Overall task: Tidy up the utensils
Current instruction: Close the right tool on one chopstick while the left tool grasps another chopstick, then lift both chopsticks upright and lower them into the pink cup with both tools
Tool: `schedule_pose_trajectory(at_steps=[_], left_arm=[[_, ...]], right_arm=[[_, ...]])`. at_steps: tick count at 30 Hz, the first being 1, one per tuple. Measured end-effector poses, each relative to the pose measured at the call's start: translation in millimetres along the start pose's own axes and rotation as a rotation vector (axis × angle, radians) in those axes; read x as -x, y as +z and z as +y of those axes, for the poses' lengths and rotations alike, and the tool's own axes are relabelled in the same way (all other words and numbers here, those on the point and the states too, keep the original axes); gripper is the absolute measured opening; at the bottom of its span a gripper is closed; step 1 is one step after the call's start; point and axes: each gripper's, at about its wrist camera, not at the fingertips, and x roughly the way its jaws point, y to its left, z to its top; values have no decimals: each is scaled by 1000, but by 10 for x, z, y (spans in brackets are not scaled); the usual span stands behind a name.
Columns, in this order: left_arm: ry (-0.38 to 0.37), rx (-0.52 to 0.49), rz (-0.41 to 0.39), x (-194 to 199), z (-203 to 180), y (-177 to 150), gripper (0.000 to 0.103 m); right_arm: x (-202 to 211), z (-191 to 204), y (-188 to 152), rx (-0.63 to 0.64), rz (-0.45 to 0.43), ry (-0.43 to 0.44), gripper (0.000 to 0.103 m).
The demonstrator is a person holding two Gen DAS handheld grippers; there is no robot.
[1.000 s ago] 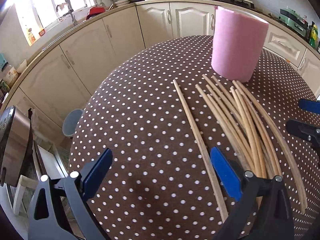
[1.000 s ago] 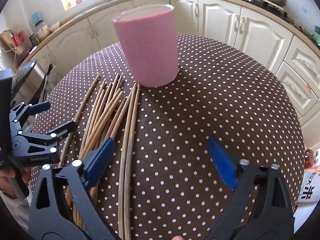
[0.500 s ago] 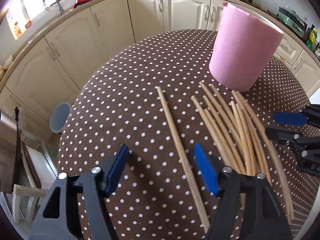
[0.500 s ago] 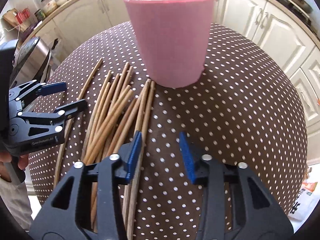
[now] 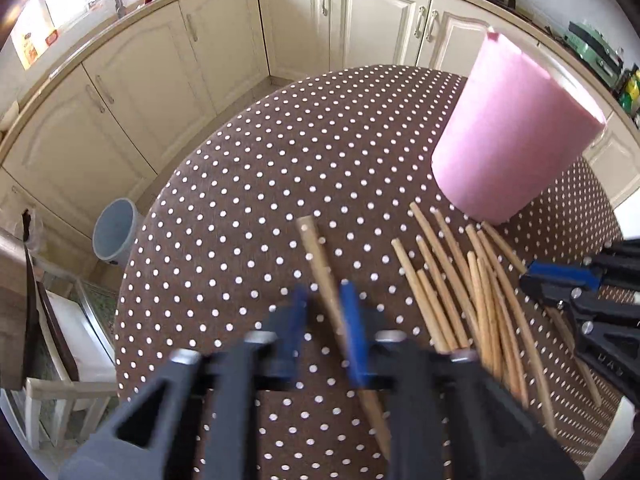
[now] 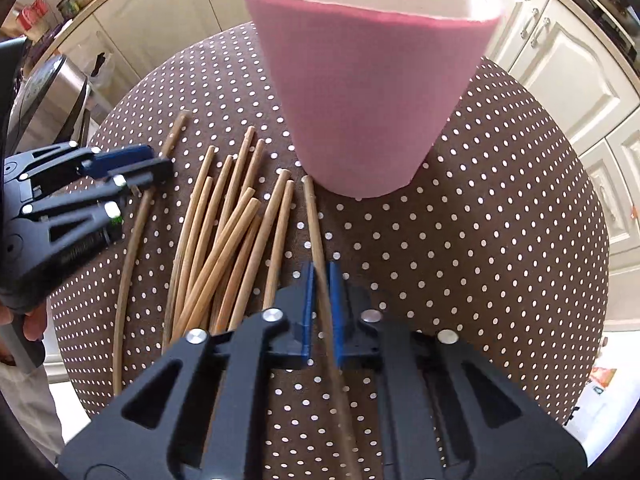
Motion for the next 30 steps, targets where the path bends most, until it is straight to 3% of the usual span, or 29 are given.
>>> schedule_pose_trajectory(at_steps=[6, 12, 22, 30], left_arm=[[-30, 18, -12, 22, -20, 24, 6], [-37, 11, -95, 388, -54, -126, 6], [-81, -20, -378, 1575, -289, -269, 6], [-94, -63, -547, 2322, -599, -404, 6]], right_arm=[[76, -37, -139, -35, -24, 37, 6], [446, -202, -341, -51, -99, 62, 6], [1318, -130, -626, -15, -336, 67, 6], [1815, -19, -786, 1, -504, 55, 6]])
